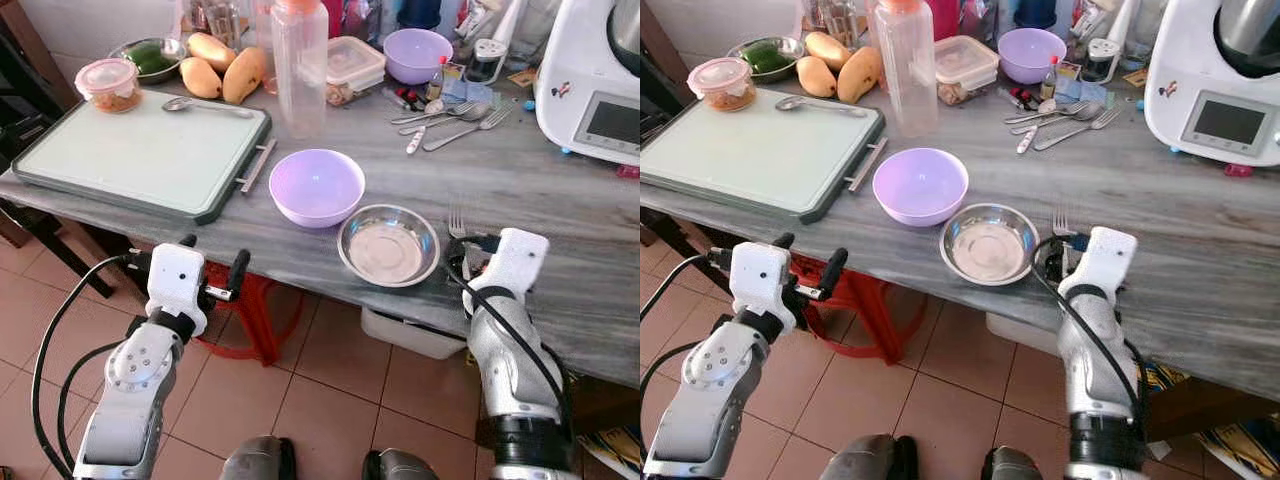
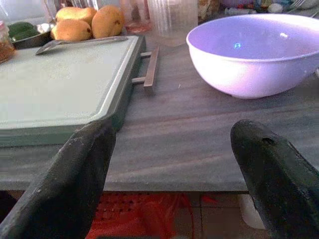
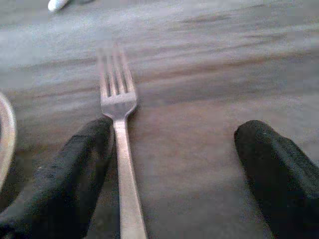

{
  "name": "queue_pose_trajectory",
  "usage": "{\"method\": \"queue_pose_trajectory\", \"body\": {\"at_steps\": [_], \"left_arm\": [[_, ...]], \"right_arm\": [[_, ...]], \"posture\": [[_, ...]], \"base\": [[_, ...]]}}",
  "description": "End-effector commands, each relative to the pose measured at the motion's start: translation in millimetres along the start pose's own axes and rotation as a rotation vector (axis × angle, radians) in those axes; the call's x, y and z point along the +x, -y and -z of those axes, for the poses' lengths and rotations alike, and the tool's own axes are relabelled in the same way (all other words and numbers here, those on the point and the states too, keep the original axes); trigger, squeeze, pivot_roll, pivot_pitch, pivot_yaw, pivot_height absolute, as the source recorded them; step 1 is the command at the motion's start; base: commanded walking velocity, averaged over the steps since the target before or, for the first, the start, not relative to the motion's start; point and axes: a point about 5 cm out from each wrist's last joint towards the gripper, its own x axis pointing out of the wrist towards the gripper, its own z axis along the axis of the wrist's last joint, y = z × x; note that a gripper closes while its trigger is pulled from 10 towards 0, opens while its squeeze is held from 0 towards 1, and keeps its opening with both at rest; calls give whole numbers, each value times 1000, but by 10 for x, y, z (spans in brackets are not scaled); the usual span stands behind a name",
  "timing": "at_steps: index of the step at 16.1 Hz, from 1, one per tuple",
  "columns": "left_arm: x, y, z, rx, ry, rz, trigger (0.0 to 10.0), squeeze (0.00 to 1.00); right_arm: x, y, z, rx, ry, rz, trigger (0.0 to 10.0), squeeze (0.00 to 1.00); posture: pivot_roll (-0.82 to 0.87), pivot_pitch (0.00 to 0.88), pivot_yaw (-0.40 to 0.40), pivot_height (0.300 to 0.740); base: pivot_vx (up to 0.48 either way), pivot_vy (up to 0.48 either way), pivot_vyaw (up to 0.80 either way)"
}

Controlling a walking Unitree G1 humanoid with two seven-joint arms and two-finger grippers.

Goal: Setting the table

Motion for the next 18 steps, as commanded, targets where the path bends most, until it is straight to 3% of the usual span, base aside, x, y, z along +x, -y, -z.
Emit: {"method": "queue_pose_trajectory", "body": {"at_steps": [1, 4, 8, 14, 18], "left_arm": [[-1, 10, 19, -8, 1, 1, 10000, 0], [21, 42, -5, -10, 18, 15, 10000, 0], [31, 39, -19, -2, 30, 12, 10000, 0], [28, 65, -11, -15, 37, 7, 10000, 0], [33, 82, -6, -19, 36, 15, 10000, 0]], "right_arm": [[-28, 8, -99, 26, 74, -5, 10000, 1000], [-28, -10, -153, 44, 128, -12, 10000, 1000], [-67, 66, -247, -22, 197, 31, 10000, 1000], [-508, 430, 119, -159, 52, 146, 10000, 1000], [-580, 442, 182, -186, 0, 165, 10000, 1000]], "posture": [[73, 70, 38, 740], [71, 65, 42, 740], [65, 55, 39, 740], [42, 49, 29, 740], [41, 53, 35, 740]], "base": [[0, 0, 0], [0, 0, 0], [0, 0, 0], [0, 0, 0], [0, 0, 0]]}}
